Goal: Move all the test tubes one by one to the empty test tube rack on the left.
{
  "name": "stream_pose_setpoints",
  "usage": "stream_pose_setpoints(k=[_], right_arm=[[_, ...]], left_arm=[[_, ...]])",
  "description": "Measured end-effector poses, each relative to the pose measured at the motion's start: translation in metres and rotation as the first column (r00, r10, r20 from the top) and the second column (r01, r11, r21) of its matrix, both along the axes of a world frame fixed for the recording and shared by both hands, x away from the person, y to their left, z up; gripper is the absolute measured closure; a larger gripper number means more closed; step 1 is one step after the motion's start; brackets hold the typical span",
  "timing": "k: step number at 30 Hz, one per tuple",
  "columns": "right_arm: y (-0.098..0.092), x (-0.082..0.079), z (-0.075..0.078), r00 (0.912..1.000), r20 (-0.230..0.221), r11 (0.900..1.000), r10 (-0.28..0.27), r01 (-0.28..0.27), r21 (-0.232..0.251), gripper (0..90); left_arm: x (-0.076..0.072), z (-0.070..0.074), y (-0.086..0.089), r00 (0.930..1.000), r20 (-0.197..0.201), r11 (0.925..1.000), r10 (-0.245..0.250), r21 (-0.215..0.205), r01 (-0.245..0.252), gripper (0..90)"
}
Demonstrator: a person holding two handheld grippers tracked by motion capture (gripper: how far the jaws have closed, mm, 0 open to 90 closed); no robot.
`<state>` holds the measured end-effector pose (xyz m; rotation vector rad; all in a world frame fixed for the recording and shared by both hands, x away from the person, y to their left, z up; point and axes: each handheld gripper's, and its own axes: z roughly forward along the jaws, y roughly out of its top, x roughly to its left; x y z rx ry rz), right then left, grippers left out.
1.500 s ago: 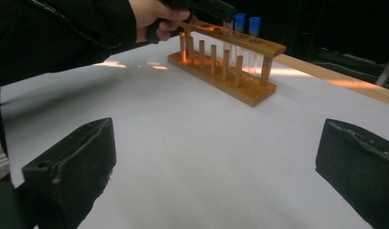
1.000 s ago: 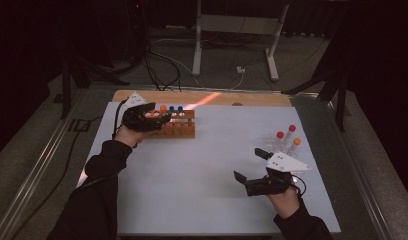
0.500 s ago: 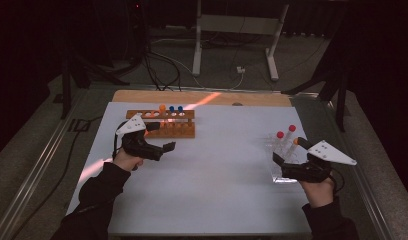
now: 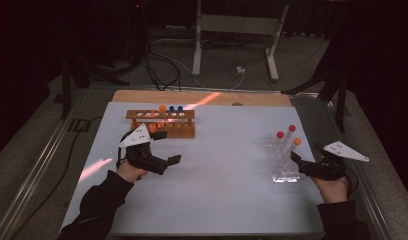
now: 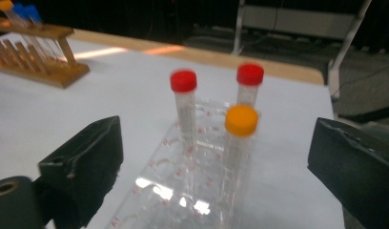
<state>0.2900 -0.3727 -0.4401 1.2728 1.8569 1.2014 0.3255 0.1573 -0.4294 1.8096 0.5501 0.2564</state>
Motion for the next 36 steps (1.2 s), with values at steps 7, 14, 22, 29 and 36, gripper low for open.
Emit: stream_pose_setpoints(k=[7,14,22,29,36], right_arm=[[-0.006,0.007,-0.019,0.9981,-0.052,0.999,-0.033,0.033,-0.009,23.0],[-0.005,0.018,-0.031,0.9966,-0.077,0.999,-0.030,0.029,-0.024,44.3],[-0.007,0.024,-0.032,0.9973,-0.069,1.000,-0.027,0.026,-0.014,59.9],[-0.005,0.030,-0.032,0.9971,-0.073,1.000,-0.023,0.022,-0.014,68.6],[-0.002,0.032,-0.033,0.9971,-0.075,0.998,-0.016,0.012,-0.062,73.8]], left_arm=[[-0.002,-0.003,-0.001,1.0000,-0.007,1.0000,-0.006,0.006,0.007,0.6],[-0.001,-0.005,-0.002,0.9999,-0.010,1.0000,-0.005,0.008,0.005,0.6],[-0.001,-0.006,-0.003,0.9998,-0.014,0.9998,-0.014,0.012,0.014,0.6],[-0.001,-0.006,-0.003,0.9998,-0.012,0.9998,-0.018,0.013,0.018,0.6],[-0.001,-0.007,-0.004,0.9995,-0.021,0.9997,-0.022,0.009,0.022,0.6]])
